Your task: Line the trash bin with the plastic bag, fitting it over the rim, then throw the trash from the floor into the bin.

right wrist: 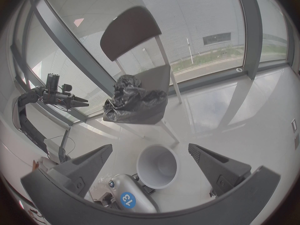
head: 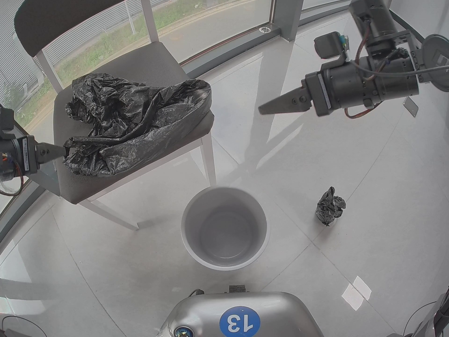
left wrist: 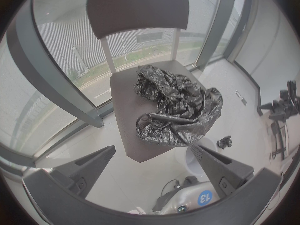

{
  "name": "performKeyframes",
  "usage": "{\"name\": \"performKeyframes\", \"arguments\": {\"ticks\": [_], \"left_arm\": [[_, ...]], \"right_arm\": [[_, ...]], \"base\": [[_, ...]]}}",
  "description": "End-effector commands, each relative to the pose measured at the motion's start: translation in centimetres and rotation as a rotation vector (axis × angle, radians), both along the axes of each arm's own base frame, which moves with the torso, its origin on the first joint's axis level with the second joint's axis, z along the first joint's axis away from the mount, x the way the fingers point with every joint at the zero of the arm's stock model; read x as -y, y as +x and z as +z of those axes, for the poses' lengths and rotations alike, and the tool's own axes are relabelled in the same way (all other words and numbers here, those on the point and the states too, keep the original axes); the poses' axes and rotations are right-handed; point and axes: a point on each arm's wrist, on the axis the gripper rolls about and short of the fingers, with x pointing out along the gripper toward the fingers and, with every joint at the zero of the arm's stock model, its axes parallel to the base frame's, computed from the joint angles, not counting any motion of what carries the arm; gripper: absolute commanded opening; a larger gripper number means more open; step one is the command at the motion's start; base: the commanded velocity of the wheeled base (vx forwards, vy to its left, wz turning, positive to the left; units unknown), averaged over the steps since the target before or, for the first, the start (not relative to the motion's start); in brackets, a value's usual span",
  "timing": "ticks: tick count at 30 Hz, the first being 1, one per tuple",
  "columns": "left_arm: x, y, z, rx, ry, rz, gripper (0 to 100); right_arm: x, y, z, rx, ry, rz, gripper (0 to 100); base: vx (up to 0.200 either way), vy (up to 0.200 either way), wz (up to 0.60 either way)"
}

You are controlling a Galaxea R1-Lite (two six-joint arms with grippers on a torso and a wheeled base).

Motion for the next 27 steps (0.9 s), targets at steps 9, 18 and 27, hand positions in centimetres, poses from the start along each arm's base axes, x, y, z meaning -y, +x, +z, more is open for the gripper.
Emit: {"name": "performKeyframes", "arguments": {"ticks": [9, 18, 27], "left_arm": [[0.2, 4.2, -3.2, 0.004, 0.063, 0.019, 100], [0.1, 5.8, -3.9, 0.001, 0.081, 0.053, 100], [0.0, 5.6, -3.4, 0.021, 0.073, 0.060, 100]], "right_arm": [[-2.2, 3.4, -8.3, -0.345, -0.203, 0.002, 100], [-1.8, 2.7, -9.7, -0.479, -0.282, 0.001, 100], [1.0, 0.7, -6.8, -0.481, -0.273, -0.038, 100]], "base": [[0.000, 0.000, 0.00], [0.000, 0.000, 0.00], [0.000, 0.000, 0.00]]}}
